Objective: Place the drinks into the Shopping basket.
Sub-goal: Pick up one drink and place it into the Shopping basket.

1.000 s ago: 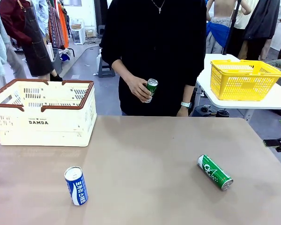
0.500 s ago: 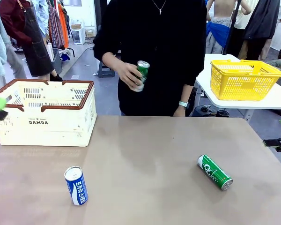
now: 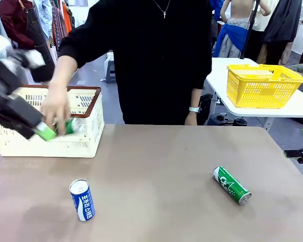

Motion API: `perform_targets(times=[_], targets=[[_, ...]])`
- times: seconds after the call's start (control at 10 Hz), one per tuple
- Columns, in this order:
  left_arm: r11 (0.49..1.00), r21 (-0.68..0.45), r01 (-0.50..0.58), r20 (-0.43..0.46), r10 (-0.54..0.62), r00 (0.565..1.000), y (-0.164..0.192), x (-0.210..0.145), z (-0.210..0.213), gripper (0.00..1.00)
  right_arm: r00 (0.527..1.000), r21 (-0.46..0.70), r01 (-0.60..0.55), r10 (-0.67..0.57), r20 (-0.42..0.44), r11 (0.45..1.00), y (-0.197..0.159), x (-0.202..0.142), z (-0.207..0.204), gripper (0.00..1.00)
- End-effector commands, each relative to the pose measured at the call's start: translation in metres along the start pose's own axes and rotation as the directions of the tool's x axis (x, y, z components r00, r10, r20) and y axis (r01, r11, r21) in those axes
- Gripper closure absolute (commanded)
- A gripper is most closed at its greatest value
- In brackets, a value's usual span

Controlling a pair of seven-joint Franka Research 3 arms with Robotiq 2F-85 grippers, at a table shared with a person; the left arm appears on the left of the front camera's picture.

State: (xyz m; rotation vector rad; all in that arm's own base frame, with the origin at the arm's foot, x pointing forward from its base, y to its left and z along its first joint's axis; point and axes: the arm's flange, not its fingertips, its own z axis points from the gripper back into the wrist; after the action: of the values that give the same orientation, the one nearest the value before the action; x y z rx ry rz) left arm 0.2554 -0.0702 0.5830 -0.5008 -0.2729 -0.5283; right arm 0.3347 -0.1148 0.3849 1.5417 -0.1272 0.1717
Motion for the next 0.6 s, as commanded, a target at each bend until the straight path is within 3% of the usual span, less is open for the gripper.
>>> perform_targets(times=[0.0,0.1,0.2,0.3,0.5], targets=[[0.983,-0.148,-0.108,0.231,0.14,0.963,0.073,-0.058,0.121,0.0,1.0,-0.002,0.018,-0.018,-0.008,1.0,0.006,0.0,0.001,0.0],[0.961,-0.216,-0.174,0.304,0.236,0.923,0.114,-0.108,0.176,0.0,1.0,-0.002,0.018,-0.018,-0.008,1.0,0.006,0.0,0.001,0.0],[0.922,-0.246,-0.299,0.385,0.376,0.843,0.148,-0.158,0.218,0.0,1.0,-0.002,0.018,-0.018,-0.008,1.0,0.006,0.0,0.001,0.0],[0.894,-0.268,-0.36,0.452,0.446,0.772,0.17,-0.205,0.246,0.0,1.0,-0.002,0.018,-0.018,-0.008,1.0,0.006,0.0,0.001,0.0],[0.815,-0.355,-0.458,0.487,0.58,0.653,0.213,-0.267,0.261,0.0,1.0,-0.002,0.018,-0.018,-0.008,1.0,0.006,0.0,0.001,0.0]])
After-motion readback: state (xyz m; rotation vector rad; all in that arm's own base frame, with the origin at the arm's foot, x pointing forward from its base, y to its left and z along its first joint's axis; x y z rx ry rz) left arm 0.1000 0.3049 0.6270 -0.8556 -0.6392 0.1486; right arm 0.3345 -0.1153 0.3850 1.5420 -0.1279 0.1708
